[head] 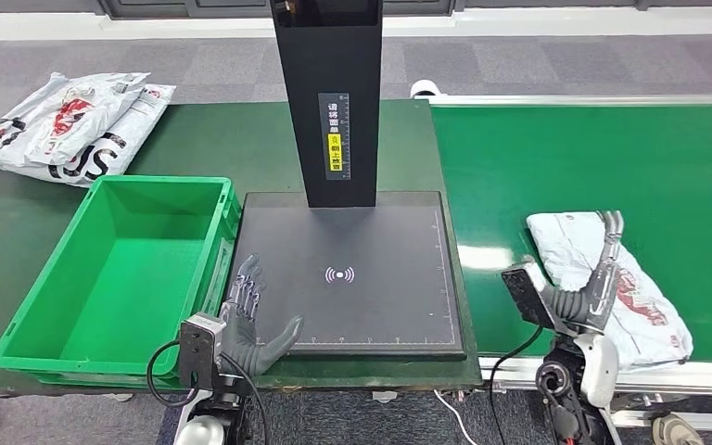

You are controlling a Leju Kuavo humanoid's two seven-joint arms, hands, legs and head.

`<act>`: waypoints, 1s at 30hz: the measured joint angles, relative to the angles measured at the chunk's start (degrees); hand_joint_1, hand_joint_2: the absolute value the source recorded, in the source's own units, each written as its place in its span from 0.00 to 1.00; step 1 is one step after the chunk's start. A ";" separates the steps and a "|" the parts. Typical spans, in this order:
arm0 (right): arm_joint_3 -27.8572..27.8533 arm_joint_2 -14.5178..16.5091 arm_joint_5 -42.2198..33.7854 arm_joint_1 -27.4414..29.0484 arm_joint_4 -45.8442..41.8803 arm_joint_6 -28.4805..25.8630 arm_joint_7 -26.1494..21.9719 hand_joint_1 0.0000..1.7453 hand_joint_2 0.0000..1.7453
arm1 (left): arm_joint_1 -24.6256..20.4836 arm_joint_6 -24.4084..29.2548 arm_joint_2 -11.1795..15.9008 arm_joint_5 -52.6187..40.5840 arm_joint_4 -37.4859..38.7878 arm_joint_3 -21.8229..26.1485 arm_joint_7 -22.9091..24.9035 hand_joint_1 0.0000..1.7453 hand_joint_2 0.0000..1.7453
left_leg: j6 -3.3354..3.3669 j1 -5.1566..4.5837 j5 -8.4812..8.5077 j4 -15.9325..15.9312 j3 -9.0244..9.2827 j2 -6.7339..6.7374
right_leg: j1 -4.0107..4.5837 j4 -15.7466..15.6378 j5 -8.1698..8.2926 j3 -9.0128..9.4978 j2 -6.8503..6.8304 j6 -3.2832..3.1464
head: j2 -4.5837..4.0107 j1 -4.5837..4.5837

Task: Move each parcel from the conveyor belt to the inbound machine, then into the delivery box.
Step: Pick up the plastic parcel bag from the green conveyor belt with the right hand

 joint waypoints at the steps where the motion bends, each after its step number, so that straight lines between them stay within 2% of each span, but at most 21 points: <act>1: -0.71 -0.08 0.04 -0.22 0.57 0.00 -0.08 0.00 1.00 | 0.00 -0.02 0.00 0.00 0.00 0.00 0.01 0.00 1.00 | 0.00 0.00 0.00 0.00 0.00 0.00 | 0.00 0.00 0.00 0.00 0.00 0.00 | 0.01 0.00; 7: -2.71 -0.26 1.47 -1.14 2.79 -0.01 0.88 0.00 1.00 | -0.08 -0.22 0.00 0.00 0.04 0.00 0.03 0.00 1.00 | 0.00 0.00 -0.01 0.00 0.00 -0.01 | 0.04 0.00 -0.01 -0.01 0.01 0.00 | 0.01 0.00; 18: -7.28 -4.19 14.79 -9.37 16.01 -0.01 8.66 0.00 1.00 | -1.29 -0.56 0.14 0.39 1.16 0.05 -0.19 0.00 1.00 | 0.05 -0.02 0.01 0.05 0.00 0.01 | -0.03 0.00 0.04 0.01 0.01 0.07 | 0.00 0.00; 26: -8.12 -5.43 8.84 -13.75 27.94 5.33 6.07 0.00 1.00 | -1.12 -0.44 0.34 0.88 1.22 1.02 -0.57 0.00 1.00 | 0.05 -0.01 0.01 0.05 -0.02 -0.05 | 0.01 0.00 0.03 0.01 0.00 0.06 | 0.01 0.00; 30: -8.10 -5.44 9.02 -14.15 32.06 9.49 7.14 0.00 1.00 | -0.93 -0.44 0.58 1.01 1.22 1.42 -0.74 0.00 1.00 | 0.06 0.00 0.00 0.04 -0.04 -0.06 | 0.01 0.00 0.01 0.01 -0.01 0.07 | 0.01 0.00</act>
